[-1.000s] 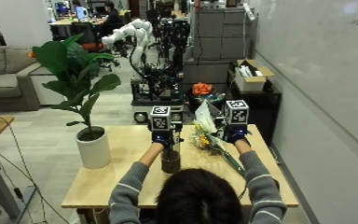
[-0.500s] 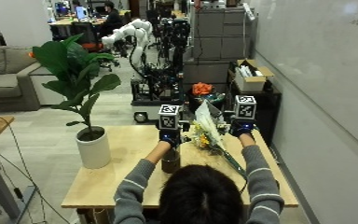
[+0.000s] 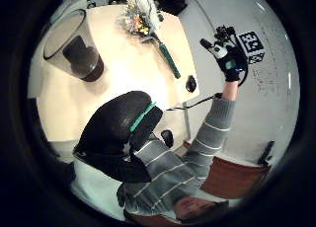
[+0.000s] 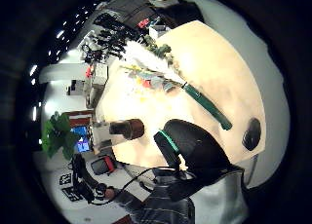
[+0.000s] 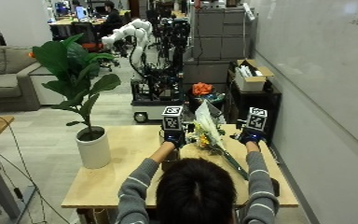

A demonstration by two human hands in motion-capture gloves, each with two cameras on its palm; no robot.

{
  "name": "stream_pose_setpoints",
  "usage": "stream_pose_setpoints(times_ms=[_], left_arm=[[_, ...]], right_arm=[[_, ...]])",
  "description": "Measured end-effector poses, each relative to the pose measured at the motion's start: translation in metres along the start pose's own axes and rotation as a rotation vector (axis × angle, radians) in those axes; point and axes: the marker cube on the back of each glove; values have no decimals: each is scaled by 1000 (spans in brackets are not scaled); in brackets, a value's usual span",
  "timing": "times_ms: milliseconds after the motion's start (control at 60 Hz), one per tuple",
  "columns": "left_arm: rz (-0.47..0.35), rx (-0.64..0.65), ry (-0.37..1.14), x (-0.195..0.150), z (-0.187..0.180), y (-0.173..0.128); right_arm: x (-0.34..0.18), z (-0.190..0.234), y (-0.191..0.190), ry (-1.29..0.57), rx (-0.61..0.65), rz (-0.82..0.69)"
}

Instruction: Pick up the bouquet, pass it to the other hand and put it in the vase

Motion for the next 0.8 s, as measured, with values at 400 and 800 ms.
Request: stream_pose_setpoints(times_ms=[400, 800], left_arm=[[-10, 14, 35, -2, 18, -19], [-37, 0, 50, 4, 28, -28]], right_arm=[[21, 123, -46, -54, 51, 32], [21, 190, -50, 42, -59, 115]])
